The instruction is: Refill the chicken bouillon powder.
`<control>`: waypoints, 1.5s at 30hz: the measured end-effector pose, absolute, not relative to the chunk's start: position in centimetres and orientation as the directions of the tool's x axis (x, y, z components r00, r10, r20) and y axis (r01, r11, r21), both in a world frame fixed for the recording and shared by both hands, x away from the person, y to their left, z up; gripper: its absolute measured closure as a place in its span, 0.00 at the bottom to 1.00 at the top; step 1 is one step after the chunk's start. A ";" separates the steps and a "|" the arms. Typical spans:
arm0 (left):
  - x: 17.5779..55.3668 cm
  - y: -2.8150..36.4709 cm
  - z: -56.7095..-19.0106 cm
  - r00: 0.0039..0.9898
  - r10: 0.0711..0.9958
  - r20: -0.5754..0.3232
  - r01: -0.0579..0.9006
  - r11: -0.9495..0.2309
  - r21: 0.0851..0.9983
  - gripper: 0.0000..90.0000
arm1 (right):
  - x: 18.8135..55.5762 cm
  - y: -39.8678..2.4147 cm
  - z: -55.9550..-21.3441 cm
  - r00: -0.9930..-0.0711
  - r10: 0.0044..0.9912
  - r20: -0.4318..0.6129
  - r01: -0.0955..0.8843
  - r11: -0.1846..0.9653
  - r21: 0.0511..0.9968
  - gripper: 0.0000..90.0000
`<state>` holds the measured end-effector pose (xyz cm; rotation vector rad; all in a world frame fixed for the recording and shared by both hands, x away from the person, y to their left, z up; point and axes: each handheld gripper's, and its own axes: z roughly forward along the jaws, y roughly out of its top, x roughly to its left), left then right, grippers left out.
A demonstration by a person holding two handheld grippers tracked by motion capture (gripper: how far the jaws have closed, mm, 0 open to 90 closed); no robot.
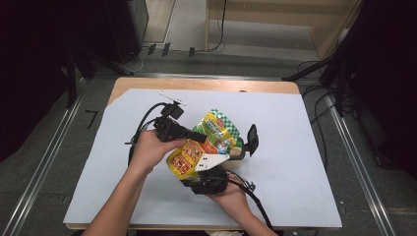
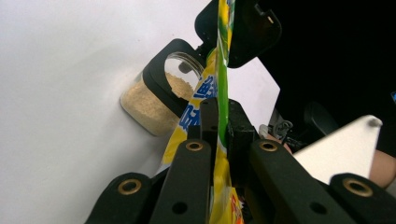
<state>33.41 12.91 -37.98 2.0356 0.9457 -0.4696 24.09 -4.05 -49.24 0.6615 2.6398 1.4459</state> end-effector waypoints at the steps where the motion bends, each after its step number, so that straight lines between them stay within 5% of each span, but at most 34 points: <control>1: 33.3 13.1 -38.0 0.648 0.452 -0.613 0.761 -0.374 0.530 1.00 | 24.1 -4.1 -49.2 -0.905 0.397 0.149 0.340 0.469 0.815 0.64; 22: 33.0 17.8 -36.8 0.654 0.473 -0.590 0.745 -0.267 0.612 1.00 | 24.3 -4.9 -48.4 -0.883 0.437 0.170 0.368 0.420 0.830 0.61; 45: 36.6 20.1 -38.0 0.606 0.574 -0.551 0.749 -0.176 0.639 1.00 | 24.8 -5.9 -47.9 -0.874 0.434 0.219 0.405 0.402 0.821 0.54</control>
